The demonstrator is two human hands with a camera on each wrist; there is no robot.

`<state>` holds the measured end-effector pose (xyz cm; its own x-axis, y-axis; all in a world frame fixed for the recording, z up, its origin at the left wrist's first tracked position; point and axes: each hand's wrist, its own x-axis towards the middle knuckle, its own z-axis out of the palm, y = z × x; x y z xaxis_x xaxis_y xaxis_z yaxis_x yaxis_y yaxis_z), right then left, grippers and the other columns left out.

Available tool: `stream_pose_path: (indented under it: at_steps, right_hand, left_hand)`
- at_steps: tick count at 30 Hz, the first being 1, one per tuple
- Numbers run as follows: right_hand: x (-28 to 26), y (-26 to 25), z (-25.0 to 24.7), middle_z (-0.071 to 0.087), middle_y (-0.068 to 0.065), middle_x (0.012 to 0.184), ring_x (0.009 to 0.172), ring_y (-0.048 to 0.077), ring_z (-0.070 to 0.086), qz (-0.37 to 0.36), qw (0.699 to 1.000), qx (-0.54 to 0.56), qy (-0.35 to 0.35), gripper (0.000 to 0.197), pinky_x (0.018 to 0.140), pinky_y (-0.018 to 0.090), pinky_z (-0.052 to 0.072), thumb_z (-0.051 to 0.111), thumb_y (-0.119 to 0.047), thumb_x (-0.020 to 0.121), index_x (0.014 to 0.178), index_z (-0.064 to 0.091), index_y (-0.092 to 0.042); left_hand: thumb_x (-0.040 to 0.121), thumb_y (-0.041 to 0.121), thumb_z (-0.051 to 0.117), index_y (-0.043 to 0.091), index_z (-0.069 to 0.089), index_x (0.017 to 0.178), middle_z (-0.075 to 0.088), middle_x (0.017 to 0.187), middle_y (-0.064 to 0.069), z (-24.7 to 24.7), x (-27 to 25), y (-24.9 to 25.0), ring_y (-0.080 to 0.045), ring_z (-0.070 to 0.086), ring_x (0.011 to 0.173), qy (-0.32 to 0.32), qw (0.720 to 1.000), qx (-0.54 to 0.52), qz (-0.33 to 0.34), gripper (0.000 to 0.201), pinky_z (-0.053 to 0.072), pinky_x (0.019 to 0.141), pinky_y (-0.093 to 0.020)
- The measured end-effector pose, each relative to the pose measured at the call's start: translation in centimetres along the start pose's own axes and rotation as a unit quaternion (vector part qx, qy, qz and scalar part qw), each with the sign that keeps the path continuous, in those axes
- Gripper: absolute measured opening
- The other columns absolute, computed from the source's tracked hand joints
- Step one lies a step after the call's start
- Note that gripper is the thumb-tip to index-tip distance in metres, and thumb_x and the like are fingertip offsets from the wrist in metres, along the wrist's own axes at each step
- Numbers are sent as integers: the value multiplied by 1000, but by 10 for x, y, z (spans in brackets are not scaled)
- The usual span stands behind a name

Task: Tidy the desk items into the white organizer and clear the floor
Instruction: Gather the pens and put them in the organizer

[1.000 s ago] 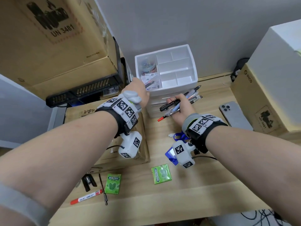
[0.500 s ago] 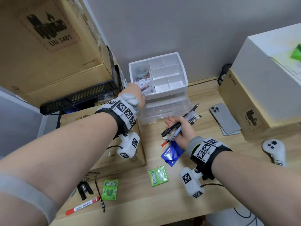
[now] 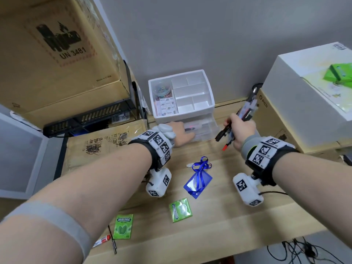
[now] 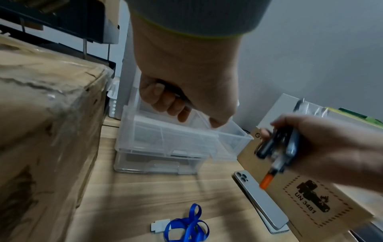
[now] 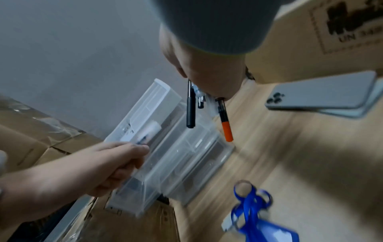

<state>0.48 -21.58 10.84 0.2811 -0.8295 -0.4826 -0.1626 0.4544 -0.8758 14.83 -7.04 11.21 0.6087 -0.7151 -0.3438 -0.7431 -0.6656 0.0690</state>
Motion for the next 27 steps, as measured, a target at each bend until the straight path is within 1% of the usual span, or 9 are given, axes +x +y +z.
stream_pose_path:
  at_steps: [2, 4, 7, 12, 15, 18, 20, 24, 27]
  right_hand:
    - [0, -21, 5, 68, 6, 75, 69, 20, 63, -65, 997, -20, -32, 5, 70, 35, 56, 59, -8, 78, 78, 59, -13]
    - [-1, -40, 14, 67, 4, 73, 64, 17, 62, -119, 990, -36, -68, 5, 60, 28, 54, 58, -8, 82, 81, 59, -13]
    - [-4, -57, 36, 69, 6, 76, 63, 15, 62, -154, 981, -50, -109, 5, 52, 22, 46, 62, -9, 82, 87, 63, -11]
    - [-13, -45, 73, 66, 8, 75, 63, 16, 57, -200, 950, -121, -209, 10, 54, 25, 45, 70, -11, 79, 86, 65, -4]
    - [-15, -24, 85, 51, -2, 66, 56, 10, 43, -249, 909, -205, -264, 16, 53, 18, 38, 68, -11, 82, 73, 56, -16]
    - [-10, -2, 86, 49, -12, 63, 53, 1, 47, -283, 869, -270, -303, 37, 56, 17, 39, 67, -7, 85, 68, 47, -32]
    - [-6, 10, 85, 51, -12, 65, 62, 10, 51, -310, 818, -354, -331, 39, 61, 24, 39, 67, -6, 83, 66, 46, -34]
    - [-2, 18, 83, 62, 0, 83, 81, 21, 55, -333, 707, -517, -348, 9, 71, 28, 41, 65, -10, 83, 87, 64, -17]
    - [-3, 14, 83, 67, 1, 99, 92, 20, 61, -311, 716, -529, -333, 26, 83, 31, 51, 70, -22, 82, 107, 67, -15]
  left_hand:
    - [80, 74, 24, 16, 57, 96, 65, 86, -7, 6, 4, 1, -29, 62, 77, 5, 1000, -1, -6, 69, 53, 78, -36]
    - [78, 77, 16, 17, 52, 99, 63, 87, -8, 9, 8, 2, -31, 61, 77, 11, 1000, 1, -2, 73, 53, 80, -40]
    - [81, 78, 24, 17, 51, 103, 60, 92, -8, 14, 13, 3, -29, 58, 79, 10, 1000, 4, 14, 71, 51, 77, -38]
    - [84, 80, 36, 16, 51, 130, 57, 122, -12, 25, 5, -1, -34, 58, 106, -33, 996, 61, 50, 80, 47, 87, -38]
    - [80, 72, 43, 17, 57, 113, 58, 110, -8, 15, -5, -15, -29, 57, 94, -8, 992, 86, 92, 66, 52, 82, -39]
    - [68, 68, 29, 14, 65, 104, 60, 97, -6, 0, -18, -35, -27, 56, 92, -9, 979, 115, 167, 74, 53, 78, -39]
    - [66, 61, 25, 15, 67, 94, 62, 87, -4, -11, -31, -48, -24, 56, 84, -1, 970, 138, 198, 69, 51, 72, -35]
    - [74, 44, 37, 17, 58, 71, 56, 73, 0, -26, -45, -74, -21, 54, 73, 57, 983, 93, 145, 34, 43, 59, -29]
    - [81, 32, 48, 14, 58, 75, 58, 78, -3, -29, -45, -81, -25, 57, 76, 110, 990, 53, 77, 21, 49, 61, -33]
